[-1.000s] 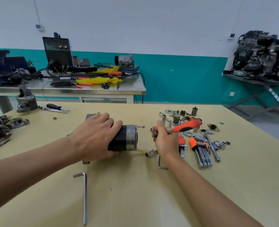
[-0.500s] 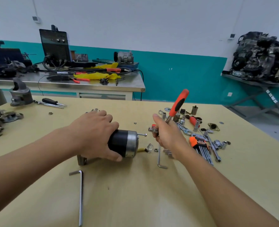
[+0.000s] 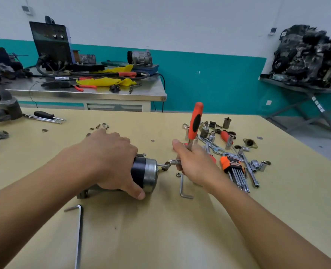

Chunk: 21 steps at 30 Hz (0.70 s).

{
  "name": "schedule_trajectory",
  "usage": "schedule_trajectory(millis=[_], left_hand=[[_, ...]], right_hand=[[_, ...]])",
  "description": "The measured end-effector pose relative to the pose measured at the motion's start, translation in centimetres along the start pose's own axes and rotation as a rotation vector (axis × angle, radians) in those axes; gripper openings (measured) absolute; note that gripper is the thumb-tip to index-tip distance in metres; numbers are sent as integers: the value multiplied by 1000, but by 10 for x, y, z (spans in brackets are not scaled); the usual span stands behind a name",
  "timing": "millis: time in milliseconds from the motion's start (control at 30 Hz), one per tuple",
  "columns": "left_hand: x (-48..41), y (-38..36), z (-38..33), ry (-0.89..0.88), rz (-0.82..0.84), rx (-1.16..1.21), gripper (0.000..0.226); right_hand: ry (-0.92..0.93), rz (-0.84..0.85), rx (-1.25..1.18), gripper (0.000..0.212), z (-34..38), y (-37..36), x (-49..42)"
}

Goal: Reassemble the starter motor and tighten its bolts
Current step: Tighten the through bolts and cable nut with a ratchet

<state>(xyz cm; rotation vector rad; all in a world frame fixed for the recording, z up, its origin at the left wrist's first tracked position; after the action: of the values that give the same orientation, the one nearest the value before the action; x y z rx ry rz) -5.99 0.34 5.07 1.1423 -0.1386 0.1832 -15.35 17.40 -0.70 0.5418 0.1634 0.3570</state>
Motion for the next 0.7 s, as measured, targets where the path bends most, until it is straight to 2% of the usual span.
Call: schedule_trajectory(millis=[100,167,267,333,467,567,700], left_hand=[[-2,8,-20,-80,-136,124,96],[-7,15,-34,-141,-260,335,94],[-16,18,-43,-202,-325,618,72],[-20,14,-43,-214,-323,715,56],[-24,5,-45,-209,-359,643,34],[-23,2,-48,-199,-383,567,30],[-19,0,-49,-196,-424,489,21]], right_hand=[[-50,-6,4,54,-7,3,3],[-76,4,-31,49,-11,3,4],[-115,45,-106,46,-12,-1,6],[-134,69,-122,45,-12,-6,7],[-160,108,-240,45,-11,-12,9],[-185,150,-254,48,-7,-12,7],[-268,349,-239,64,-5,-4,5]])
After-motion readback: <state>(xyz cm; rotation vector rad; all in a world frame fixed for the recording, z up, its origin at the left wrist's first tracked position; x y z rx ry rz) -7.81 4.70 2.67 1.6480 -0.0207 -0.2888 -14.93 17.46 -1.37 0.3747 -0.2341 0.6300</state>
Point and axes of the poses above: each hand's wrist, its own x-axis away from the middle knuckle, its own y-axis out of the back of the hand, z = x × y, the point moved 3 cm from there along -x, towards the middle knuckle, and after that the axes turned 1 degree about x, right-handed, at the moved point
